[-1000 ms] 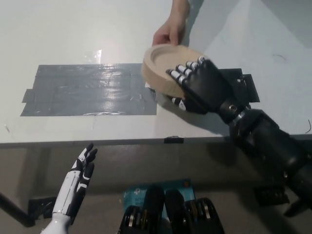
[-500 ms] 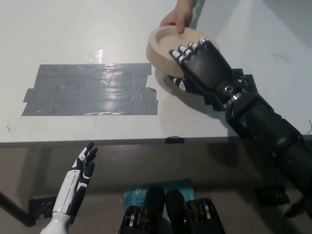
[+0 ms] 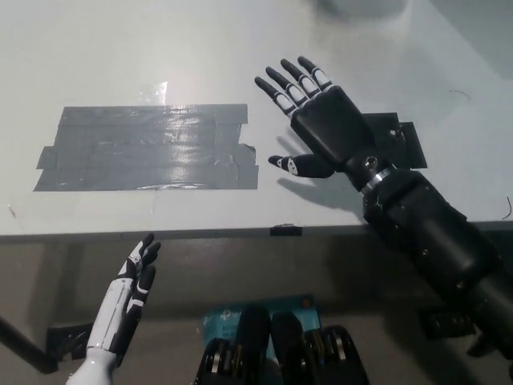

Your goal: A stack of plates is kept in the middle of the desk close to the robot and the robot grabs the stack with its right hand, picks it up and hands it to a person.

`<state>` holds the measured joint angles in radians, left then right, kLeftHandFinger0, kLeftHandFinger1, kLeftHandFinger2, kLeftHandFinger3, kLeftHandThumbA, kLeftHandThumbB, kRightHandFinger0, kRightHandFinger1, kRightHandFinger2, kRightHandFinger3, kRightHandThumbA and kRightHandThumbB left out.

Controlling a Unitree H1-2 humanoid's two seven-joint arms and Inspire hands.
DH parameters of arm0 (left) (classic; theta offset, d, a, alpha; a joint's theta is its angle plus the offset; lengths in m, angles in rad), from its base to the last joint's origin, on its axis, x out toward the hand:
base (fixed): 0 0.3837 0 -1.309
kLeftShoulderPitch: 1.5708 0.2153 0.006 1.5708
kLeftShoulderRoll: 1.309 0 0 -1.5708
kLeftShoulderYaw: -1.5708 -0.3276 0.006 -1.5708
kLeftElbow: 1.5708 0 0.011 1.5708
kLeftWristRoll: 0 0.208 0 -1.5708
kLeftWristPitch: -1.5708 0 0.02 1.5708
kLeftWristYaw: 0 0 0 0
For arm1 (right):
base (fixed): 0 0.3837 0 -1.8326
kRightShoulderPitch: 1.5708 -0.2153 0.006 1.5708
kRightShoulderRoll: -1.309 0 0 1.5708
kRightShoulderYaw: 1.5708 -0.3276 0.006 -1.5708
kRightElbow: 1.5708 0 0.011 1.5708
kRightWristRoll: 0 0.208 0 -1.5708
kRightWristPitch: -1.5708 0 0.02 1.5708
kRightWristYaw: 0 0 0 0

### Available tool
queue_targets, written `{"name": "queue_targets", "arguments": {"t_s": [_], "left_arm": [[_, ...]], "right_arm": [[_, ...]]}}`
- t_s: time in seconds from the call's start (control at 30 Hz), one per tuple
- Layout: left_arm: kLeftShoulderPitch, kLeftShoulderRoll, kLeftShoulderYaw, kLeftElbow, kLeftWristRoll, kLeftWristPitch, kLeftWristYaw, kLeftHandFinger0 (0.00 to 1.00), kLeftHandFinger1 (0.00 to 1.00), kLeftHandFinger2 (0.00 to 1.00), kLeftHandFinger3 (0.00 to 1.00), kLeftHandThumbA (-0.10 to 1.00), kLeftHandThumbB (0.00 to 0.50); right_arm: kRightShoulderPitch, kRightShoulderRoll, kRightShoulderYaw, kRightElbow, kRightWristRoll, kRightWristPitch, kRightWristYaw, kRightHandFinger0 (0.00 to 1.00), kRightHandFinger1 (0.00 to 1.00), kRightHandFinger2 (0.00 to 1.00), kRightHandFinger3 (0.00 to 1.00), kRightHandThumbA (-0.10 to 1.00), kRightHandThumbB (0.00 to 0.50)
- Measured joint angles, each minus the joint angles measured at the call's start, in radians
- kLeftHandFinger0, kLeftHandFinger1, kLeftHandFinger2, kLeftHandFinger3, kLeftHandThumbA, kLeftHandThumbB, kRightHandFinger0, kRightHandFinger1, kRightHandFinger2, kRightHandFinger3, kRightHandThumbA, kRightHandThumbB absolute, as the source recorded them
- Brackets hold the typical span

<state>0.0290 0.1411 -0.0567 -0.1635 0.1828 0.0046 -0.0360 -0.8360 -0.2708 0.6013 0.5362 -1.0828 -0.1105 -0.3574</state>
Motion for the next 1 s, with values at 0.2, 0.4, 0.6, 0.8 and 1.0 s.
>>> {"name": "queue_targets", "arguments": {"t_s": [0.2, 0.4, 0.6, 0.8, 1.0], "left_arm": [[-0.002, 0.0, 0.0, 0.002, 0.0, 0.001, 0.0, 1.0, 1.0, 1.0, 1.0, 1.0, 0.0], [-0.006, -0.001, 0.0, 0.006, 0.0, 0.004, 0.0, 1.0, 1.0, 1.0, 1.0, 1.0, 0.0], [-0.01, -0.001, 0.001, 0.01, 0.0, 0.006, 0.0, 1.0, 1.0, 1.0, 1.0, 1.0, 0.0], [-0.019, 0.0, 0.001, 0.02, 0.0, 0.006, 0.0, 1.0, 1.0, 1.0, 1.0, 1.0, 0.0], [-0.022, 0.0, 0.001, 0.03, 0.0, 0.006, 0.0, 1.0, 1.0, 1.0, 1.0, 1.0, 0.0]], "right_arm": [[0.068, -0.056, -0.064, -0.253, 0.036, 0.011, 0.12, 1.0, 1.0, 1.0, 1.0, 0.9, 0.5], [0.169, -0.107, -0.119, -0.472, 0.058, 0.017, 0.183, 1.0, 1.0, 1.0, 1.0, 0.89, 0.494], [0.319, -0.126, -0.153, -0.67, 0.085, 0.03, 0.222, 1.0, 1.0, 1.0, 1.0, 1.0, 0.466], [0.58, -0.119, -0.21, -0.91, 0.163, 0.034, 0.234, 1.0, 1.0, 1.0, 1.0, 0.95, 0.396], [0.786, -0.09, -0.268, -0.981, 0.264, 0.024, 0.23, 1.0, 1.0, 1.0, 1.0, 1.0, 0.338]]}}
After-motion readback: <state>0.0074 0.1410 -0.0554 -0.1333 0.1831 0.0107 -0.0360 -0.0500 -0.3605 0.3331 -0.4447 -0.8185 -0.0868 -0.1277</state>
